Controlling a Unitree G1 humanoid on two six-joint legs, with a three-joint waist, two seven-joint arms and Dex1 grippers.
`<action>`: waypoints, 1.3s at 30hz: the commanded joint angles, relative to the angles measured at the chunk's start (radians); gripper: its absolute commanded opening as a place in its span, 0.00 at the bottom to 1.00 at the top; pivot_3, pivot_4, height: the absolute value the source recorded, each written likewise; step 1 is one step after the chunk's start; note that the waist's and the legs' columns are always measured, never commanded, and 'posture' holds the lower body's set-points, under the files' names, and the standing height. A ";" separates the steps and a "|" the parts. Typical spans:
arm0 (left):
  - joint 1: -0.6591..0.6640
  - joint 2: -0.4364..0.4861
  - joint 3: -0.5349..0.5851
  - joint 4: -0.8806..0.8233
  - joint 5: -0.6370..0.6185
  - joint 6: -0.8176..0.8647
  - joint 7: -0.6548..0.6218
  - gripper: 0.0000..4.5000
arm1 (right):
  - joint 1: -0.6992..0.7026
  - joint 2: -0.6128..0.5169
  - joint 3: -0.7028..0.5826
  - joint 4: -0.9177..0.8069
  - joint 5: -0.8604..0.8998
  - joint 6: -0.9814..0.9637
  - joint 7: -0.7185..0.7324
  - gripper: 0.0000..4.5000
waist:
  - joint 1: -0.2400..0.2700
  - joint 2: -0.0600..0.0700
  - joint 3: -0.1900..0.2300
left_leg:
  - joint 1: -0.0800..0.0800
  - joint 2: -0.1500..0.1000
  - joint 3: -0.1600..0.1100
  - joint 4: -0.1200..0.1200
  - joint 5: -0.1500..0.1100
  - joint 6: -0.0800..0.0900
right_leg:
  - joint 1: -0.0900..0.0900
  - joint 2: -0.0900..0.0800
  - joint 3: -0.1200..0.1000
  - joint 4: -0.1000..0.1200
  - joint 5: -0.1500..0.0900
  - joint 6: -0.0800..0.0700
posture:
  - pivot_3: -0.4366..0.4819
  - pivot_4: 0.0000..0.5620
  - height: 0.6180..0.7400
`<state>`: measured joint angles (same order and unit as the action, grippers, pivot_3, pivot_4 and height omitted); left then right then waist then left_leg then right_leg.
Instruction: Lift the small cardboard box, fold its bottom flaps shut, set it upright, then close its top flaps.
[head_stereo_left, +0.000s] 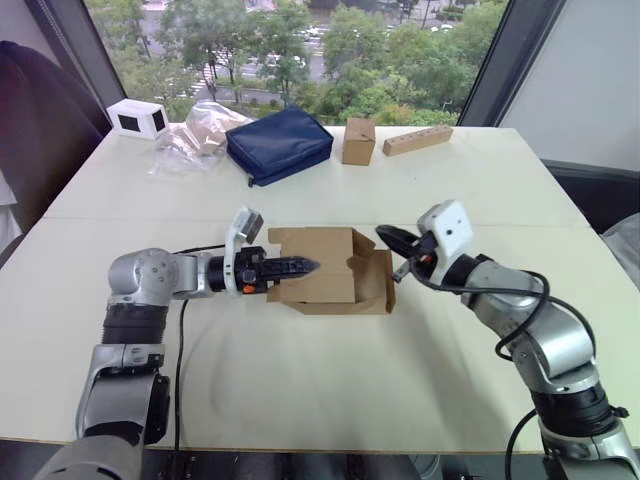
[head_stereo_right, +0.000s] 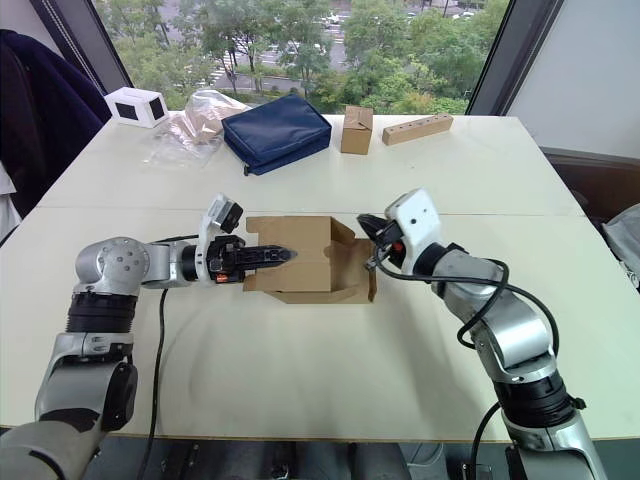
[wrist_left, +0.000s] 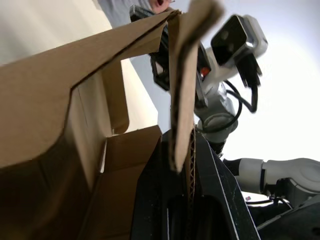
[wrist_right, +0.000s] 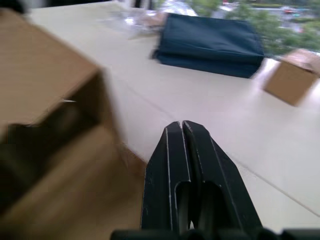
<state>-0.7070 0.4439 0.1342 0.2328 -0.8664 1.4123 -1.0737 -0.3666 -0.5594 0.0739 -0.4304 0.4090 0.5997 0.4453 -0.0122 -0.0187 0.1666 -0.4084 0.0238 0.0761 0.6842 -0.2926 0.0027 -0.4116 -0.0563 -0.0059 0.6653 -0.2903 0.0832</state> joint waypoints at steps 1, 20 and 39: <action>0.005 -0.002 0.034 -0.060 -0.056 0.019 0.019 0.02 | -0.028 0.021 0.021 -0.032 -0.025 -0.032 0.020 0.00 | 0.001 0.000 0.000 | 0.000 0.000 0.000 0.000 0.000 0.000 | 0.000 0.000 0.000 0.000 0.000 0.000 | 0.48 0.27 1.00; 0.001 -0.029 0.103 -0.068 -0.127 0.059 0.138 0.02 | -0.057 0.063 0.105 -0.065 -0.118 -0.044 0.070 0.00 | 0.000 0.000 0.000 | 0.000 0.000 0.000 0.000 0.000 0.000 | 0.000 0.000 0.000 0.000 0.000 0.000 | 0.48 0.27 1.00; 0.049 0.015 0.046 -0.083 -0.135 0.043 0.106 0.02 | 0.019 0.040 -0.001 -0.114 -0.043 -0.015 0.148 0.00 | 0.000 0.000 0.000 | 0.000 0.000 0.000 -0.001 0.000 0.000 | 0.000 -0.001 0.000 0.000 0.000 0.000 | 0.48 0.27 1.00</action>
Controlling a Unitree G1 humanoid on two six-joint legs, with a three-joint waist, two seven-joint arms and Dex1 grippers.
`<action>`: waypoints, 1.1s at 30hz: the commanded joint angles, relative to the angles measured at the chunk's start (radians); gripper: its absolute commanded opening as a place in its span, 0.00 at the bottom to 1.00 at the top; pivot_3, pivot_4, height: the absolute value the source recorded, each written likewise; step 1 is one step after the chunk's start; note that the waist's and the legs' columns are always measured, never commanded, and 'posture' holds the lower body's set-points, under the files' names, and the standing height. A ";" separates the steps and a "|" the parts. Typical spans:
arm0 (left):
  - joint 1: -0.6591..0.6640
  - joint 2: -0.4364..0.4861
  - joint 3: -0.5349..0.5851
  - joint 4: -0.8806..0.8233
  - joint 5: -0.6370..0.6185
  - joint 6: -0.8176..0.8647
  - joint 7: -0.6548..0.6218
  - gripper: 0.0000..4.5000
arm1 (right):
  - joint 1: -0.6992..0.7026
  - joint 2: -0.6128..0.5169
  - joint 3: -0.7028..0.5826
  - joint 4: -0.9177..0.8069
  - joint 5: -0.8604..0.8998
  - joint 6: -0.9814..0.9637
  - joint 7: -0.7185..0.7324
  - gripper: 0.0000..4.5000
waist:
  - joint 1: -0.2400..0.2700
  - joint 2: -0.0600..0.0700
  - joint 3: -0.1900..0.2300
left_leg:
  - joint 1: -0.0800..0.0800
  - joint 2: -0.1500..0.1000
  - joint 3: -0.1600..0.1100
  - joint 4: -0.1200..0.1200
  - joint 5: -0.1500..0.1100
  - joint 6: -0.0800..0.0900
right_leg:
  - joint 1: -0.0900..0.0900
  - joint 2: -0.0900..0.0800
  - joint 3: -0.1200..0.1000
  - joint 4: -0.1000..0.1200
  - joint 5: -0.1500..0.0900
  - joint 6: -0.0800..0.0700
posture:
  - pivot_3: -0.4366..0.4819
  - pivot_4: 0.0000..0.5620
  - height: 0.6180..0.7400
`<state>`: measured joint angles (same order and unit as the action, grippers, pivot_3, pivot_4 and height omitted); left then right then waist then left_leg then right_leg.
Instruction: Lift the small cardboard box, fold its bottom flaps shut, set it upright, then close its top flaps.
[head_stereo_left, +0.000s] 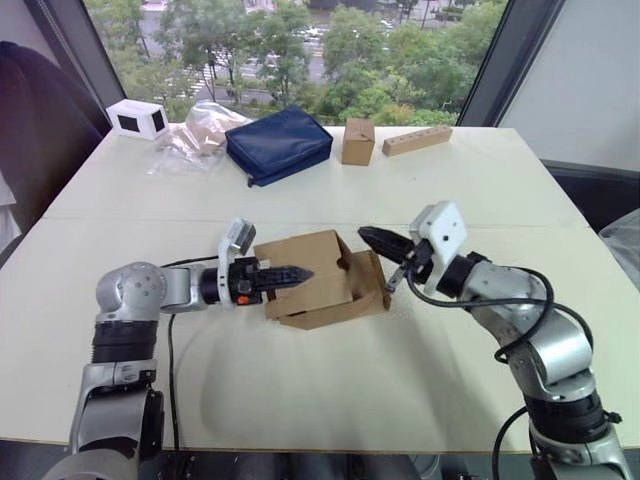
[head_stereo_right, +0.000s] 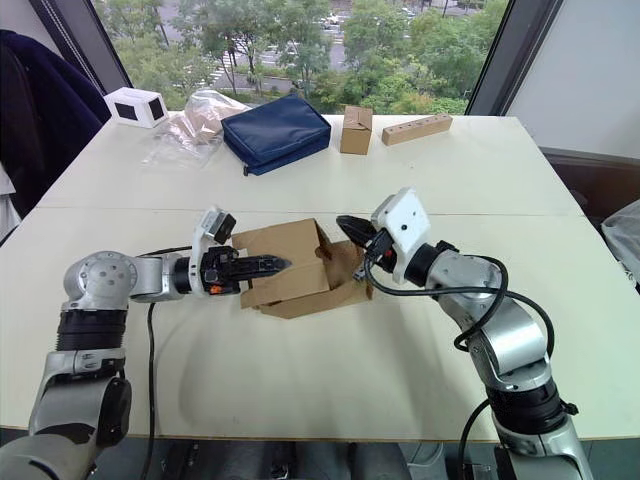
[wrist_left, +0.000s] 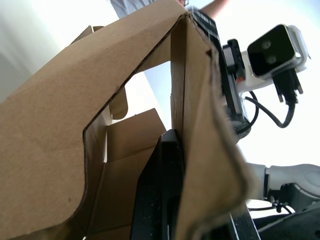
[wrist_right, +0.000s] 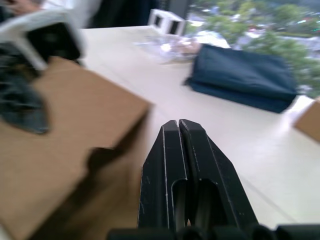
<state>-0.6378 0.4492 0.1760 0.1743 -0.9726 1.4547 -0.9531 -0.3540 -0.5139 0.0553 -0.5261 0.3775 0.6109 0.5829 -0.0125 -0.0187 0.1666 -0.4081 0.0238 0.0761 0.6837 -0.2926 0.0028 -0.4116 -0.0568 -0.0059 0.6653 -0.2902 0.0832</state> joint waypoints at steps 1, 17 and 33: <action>-0.022 0.009 0.004 -0.025 -0.031 0.003 -0.016 0.02 | 0.007 -0.006 0.024 -0.011 -0.019 -0.033 0.014 0.00 | 0.000 0.000 0.000 | 0.000 0.000 0.000 0.000 0.000 0.000 | 0.000 0.000 0.000 0.000 0.000 0.000 | 0.48 0.27 1.00; 0.001 0.016 0.025 -0.068 -0.066 0.034 0.006 0.02 | -0.008 -0.010 -0.039 -0.016 0.029 -0.021 0.039 0.00 | 0.002 0.000 0.000 | 0.000 0.000 0.000 0.000 0.000 0.000 | 0.000 0.000 0.000 0.000 0.000 0.000 | 0.48 0.27 1.00; 0.012 0.028 0.004 -0.058 -0.068 0.009 -0.021 0.02 | 0.024 -0.029 -0.014 0.073 0.033 -0.066 0.078 0.00 | -0.001 0.000 0.000 | 0.000 0.000 0.000 0.000 -0.001 0.001 | 0.000 0.000 0.000 0.000 0.000 0.000 | 0.48 0.27 1.00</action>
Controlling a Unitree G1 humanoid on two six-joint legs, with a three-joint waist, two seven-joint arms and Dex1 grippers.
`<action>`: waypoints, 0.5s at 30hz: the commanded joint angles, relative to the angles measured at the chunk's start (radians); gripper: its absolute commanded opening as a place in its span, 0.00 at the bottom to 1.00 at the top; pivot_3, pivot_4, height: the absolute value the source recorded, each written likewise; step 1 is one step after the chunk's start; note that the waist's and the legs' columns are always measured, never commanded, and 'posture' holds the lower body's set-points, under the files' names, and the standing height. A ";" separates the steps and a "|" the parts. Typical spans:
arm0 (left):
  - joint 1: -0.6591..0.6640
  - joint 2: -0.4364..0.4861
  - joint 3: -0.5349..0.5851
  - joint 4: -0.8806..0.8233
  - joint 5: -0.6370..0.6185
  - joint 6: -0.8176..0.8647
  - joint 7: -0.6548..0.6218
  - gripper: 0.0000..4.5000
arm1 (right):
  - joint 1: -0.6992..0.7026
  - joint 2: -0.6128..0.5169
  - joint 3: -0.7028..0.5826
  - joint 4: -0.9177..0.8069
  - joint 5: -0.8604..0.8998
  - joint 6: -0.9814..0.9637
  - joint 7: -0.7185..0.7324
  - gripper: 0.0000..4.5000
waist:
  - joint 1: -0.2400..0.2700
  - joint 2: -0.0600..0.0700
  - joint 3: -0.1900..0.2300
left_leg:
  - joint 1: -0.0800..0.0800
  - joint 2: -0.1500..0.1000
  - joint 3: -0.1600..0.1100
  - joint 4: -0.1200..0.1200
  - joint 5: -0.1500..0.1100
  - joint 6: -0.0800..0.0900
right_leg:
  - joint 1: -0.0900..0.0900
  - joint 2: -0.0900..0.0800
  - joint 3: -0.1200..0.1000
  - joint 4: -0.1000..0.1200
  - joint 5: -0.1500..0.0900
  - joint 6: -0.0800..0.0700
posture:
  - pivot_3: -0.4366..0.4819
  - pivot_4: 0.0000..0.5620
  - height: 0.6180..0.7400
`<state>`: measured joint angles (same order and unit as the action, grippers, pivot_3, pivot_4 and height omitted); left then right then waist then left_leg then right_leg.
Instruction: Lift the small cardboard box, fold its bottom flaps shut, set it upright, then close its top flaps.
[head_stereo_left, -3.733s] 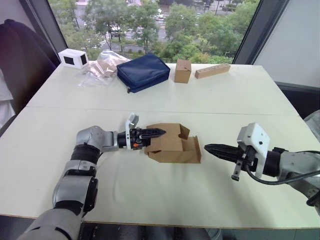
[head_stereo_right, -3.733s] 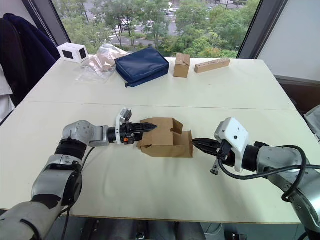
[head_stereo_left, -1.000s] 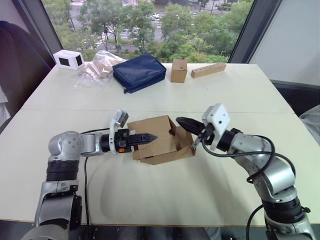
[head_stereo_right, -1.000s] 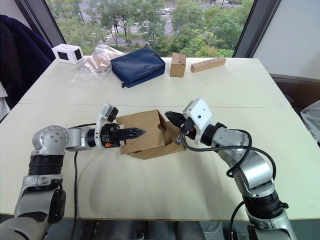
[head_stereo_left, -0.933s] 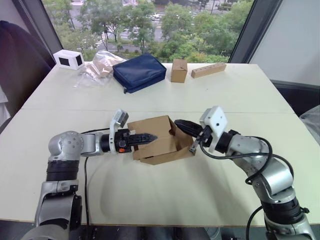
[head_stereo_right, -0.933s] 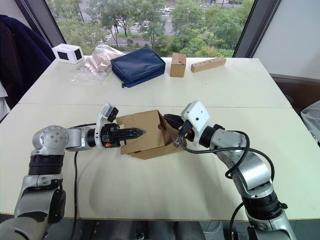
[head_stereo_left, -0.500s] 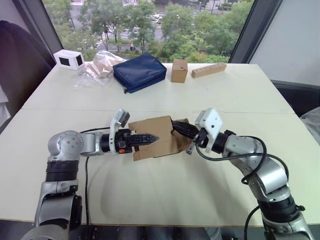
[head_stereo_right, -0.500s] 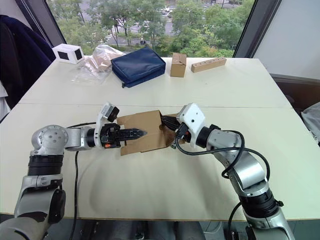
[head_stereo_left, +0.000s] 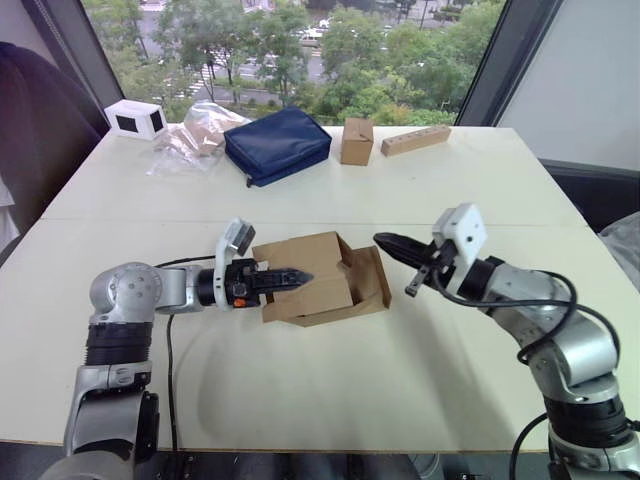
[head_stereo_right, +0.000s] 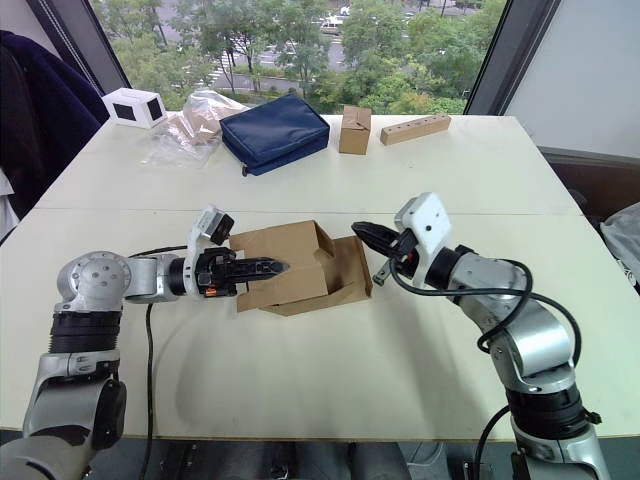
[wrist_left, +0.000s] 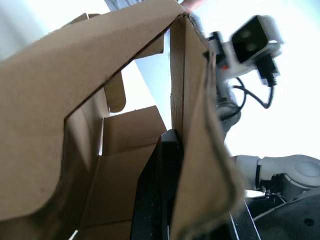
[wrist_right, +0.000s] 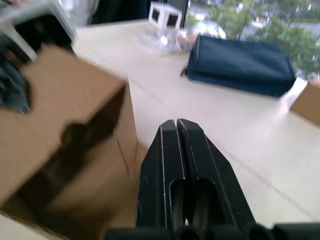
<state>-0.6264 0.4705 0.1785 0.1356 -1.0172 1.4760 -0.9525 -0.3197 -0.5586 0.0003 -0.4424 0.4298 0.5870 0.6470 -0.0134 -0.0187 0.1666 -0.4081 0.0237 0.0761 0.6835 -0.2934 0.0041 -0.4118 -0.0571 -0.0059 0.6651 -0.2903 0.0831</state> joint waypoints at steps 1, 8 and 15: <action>0.005 0.008 0.002 -0.021 -0.025 -0.014 -0.024 0.02 | -0.018 0.028 0.057 -0.017 -0.015 -0.039 0.013 0.00 | 0.000 0.000 0.000 | 0.000 0.000 0.000 0.000 0.000 0.000 | 0.000 0.000 0.000 0.000 0.000 0.000 | 0.48 0.27 1.00; 0.027 0.025 0.001 -0.026 -0.025 -0.018 -0.044 0.02 | -0.059 0.082 0.122 -0.051 0.001 -0.016 0.015 0.00 | 0.000 0.000 0.000 | 0.000 0.000 0.000 0.000 0.001 -0.001 | 0.000 0.000 0.000 0.000 0.000 0.000 | 0.48 0.27 1.00; 0.039 0.002 -0.008 -0.039 -0.024 -0.026 -0.034 0.02 | -0.077 0.084 0.148 -0.038 -0.019 -0.026 0.026 0.00 | 0.001 0.000 0.000 | 0.000 0.000 0.000 0.000 0.001 -0.001 | 0.000 -0.001 0.000 0.000 0.000 0.000 | 0.48 0.27 1.00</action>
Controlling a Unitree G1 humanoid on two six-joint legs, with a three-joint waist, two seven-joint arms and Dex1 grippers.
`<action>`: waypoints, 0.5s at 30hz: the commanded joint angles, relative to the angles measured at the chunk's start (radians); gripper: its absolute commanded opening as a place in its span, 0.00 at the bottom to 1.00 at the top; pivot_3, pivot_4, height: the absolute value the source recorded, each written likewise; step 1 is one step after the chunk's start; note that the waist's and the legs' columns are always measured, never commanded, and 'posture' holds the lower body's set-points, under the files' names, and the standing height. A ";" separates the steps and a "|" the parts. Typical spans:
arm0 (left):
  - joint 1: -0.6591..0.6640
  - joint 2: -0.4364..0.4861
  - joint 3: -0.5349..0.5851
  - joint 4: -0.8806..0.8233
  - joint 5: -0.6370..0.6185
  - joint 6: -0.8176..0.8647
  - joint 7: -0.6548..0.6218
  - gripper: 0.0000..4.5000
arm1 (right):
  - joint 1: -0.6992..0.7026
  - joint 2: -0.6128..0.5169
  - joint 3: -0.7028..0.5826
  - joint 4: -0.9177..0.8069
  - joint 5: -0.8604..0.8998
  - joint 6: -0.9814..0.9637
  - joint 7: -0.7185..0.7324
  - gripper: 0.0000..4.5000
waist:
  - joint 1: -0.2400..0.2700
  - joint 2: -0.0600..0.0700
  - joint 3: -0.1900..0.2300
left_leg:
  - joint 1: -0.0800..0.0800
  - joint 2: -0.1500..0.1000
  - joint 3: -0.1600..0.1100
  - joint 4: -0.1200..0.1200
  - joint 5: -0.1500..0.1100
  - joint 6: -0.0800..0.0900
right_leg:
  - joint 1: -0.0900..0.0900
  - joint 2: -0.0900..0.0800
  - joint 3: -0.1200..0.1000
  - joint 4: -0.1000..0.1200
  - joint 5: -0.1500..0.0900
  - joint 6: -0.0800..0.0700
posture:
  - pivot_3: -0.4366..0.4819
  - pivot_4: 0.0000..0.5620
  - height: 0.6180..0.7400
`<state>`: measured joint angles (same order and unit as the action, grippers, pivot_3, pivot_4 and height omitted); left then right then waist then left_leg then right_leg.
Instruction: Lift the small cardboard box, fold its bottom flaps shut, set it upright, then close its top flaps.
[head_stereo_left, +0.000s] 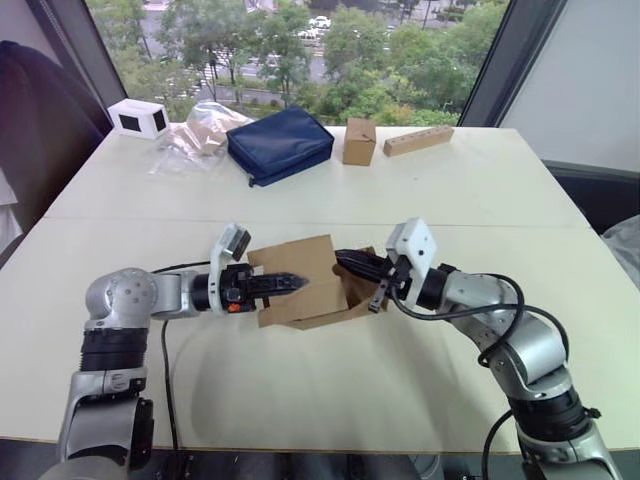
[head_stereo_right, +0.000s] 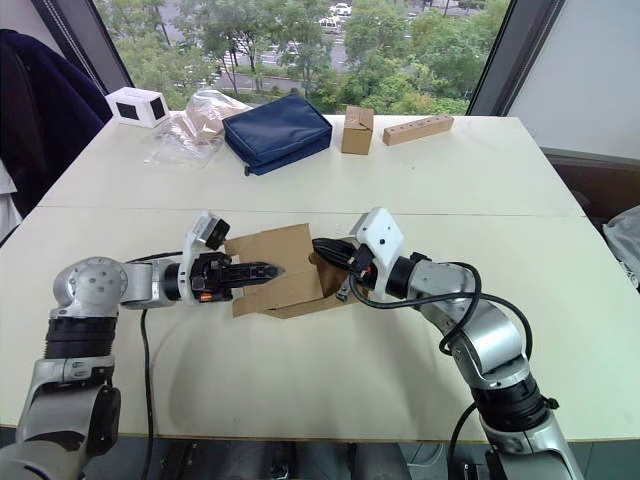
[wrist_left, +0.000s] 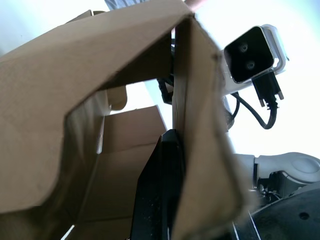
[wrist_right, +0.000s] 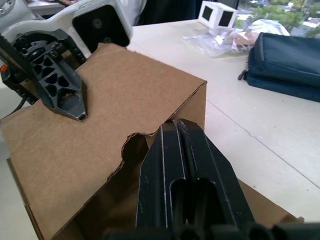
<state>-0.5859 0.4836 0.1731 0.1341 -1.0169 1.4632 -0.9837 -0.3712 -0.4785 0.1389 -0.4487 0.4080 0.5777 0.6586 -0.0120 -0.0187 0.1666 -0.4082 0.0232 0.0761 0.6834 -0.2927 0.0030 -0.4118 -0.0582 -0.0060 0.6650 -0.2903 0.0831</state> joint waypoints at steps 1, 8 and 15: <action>-0.003 -0.013 0.000 -0.037 -0.025 -0.012 0.000 0.02 | -0.024 0.000 0.008 -0.031 0.001 -0.017 0.017 0.00 | 0.000 0.000 0.000 | 0.000 0.000 0.000 0.000 0.000 0.000 | 0.000 0.000 0.000 0.000 0.000 0.000 | 0.48 0.27 1.00; -0.011 -0.016 0.025 -0.046 -0.042 0.003 0.022 0.02 | 0.017 -0.057 -0.070 -0.065 0.011 -0.002 0.019 0.00 | 0.000 0.000 0.000 | 0.000 0.000 0.000 0.000 0.000 0.000 | 0.000 0.000 0.000 0.000 0.000 0.000 | 0.48 0.27 1.00; -0.022 -0.003 0.051 -0.049 -0.073 0.019 0.037 0.02 | 0.144 -0.146 -0.296 -0.197 0.145 0.101 0.002 0.00 | 0.002 0.000 0.000 | 0.000 0.000 0.000 0.000 0.000 0.001 | 0.000 -0.001 0.000 0.000 0.000 0.000 | 0.48 0.27 1.00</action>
<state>-0.5917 0.4721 0.2001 0.1116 -1.0559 1.4764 -0.9471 -0.2452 -0.6125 -0.1094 -0.5773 0.5058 0.6628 0.6624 -0.0101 -0.0188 0.1666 -0.4082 0.0229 0.0758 0.6833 -0.2932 0.0038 -0.4113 -0.0589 -0.0062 0.6647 -0.2903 0.0831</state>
